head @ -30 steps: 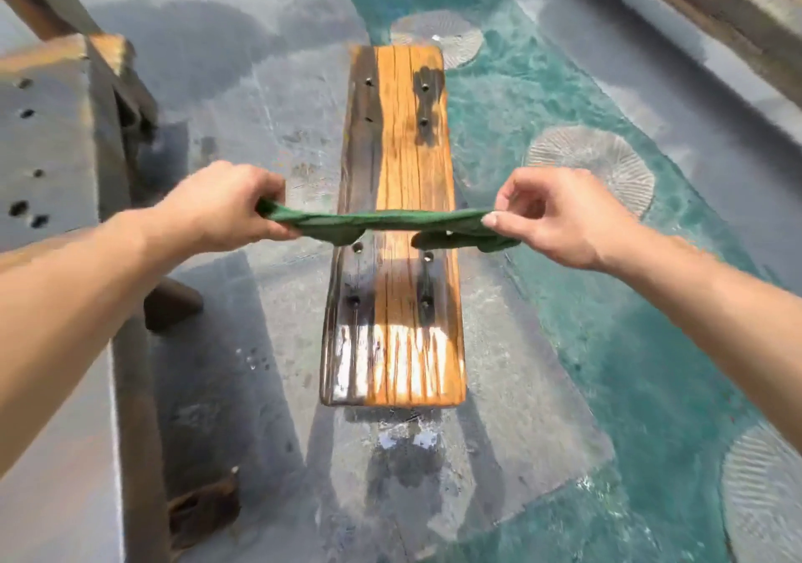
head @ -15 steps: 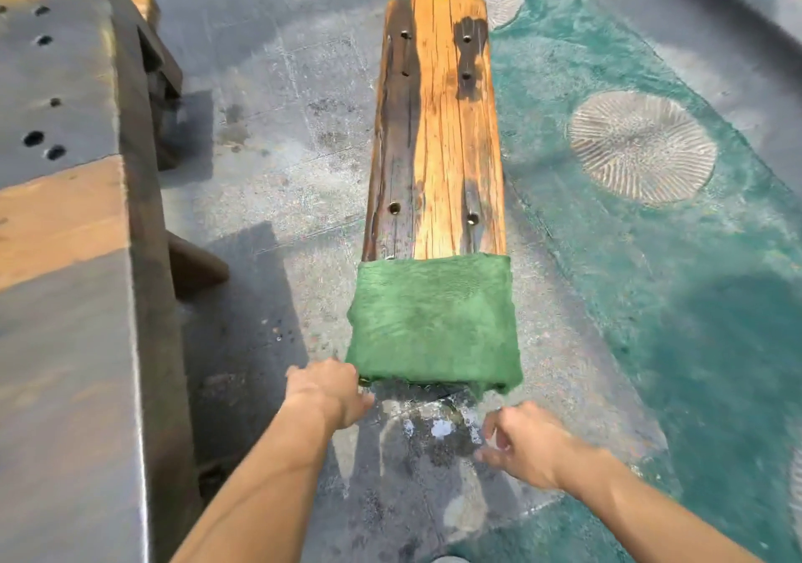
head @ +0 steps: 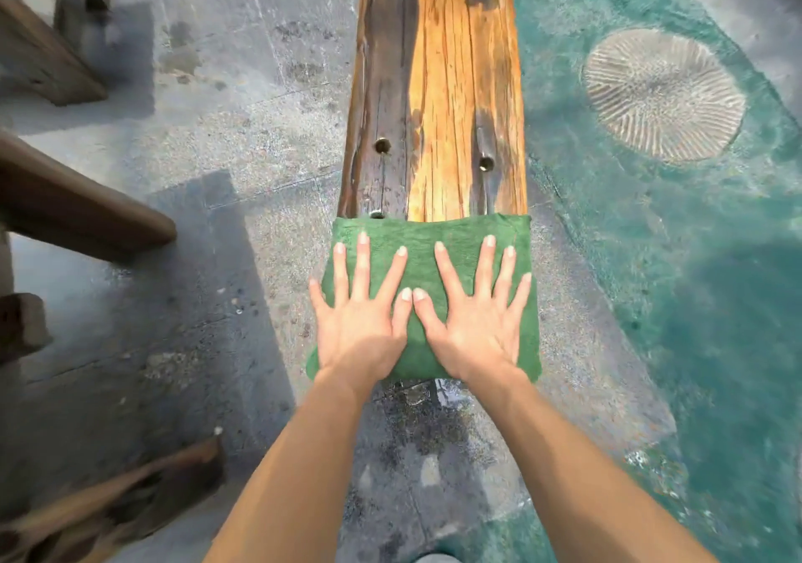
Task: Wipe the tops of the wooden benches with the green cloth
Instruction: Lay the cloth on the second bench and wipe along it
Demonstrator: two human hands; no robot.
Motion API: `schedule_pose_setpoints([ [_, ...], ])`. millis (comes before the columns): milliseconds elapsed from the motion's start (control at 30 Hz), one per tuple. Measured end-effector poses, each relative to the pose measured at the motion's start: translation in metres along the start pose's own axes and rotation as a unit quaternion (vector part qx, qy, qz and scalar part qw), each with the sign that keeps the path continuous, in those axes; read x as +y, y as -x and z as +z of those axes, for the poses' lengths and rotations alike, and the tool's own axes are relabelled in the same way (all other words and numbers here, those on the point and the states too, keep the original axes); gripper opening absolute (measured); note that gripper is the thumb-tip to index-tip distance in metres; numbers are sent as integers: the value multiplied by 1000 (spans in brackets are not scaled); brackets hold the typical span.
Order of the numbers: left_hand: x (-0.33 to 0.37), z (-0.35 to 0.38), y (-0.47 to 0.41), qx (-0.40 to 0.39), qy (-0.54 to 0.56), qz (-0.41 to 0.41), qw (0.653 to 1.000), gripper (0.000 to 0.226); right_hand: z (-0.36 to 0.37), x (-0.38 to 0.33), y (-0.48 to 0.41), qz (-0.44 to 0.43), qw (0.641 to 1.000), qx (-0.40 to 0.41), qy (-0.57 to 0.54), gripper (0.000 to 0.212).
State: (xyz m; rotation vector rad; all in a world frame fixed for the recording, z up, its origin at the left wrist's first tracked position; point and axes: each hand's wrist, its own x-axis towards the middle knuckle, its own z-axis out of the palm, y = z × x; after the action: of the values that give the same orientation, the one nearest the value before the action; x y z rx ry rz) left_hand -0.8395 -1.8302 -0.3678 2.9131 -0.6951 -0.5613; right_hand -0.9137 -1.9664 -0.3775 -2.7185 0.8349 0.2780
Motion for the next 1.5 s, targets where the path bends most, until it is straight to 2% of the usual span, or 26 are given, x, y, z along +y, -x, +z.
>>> schedule_pose_setpoints([
  [133,-6,13,-1,53,7,17,998,59,18,6,5,1,999,54,-7,72],
  [300,-1,29,35,53,-1,5,999,59,28,12,38,14,998,62,-10,70],
  [700,4,28,22,71,16,-11,997,60,29,7,28,27,995,88,-24,69],
  [833,2,28,16,72,20,-13,997,60,27,6,21,37,996,74,-20,70],
  [1033,6,14,-9,66,24,-10,997,60,11,3,-3,49,998,45,-22,72],
  [1267,11,-3,-69,67,34,-2,997,58,0,-6,-57,80,995,58,-10,72],
  [1500,15,-19,-118,65,50,-1,997,58,-15,-10,-107,76,995,63,-7,73],
])
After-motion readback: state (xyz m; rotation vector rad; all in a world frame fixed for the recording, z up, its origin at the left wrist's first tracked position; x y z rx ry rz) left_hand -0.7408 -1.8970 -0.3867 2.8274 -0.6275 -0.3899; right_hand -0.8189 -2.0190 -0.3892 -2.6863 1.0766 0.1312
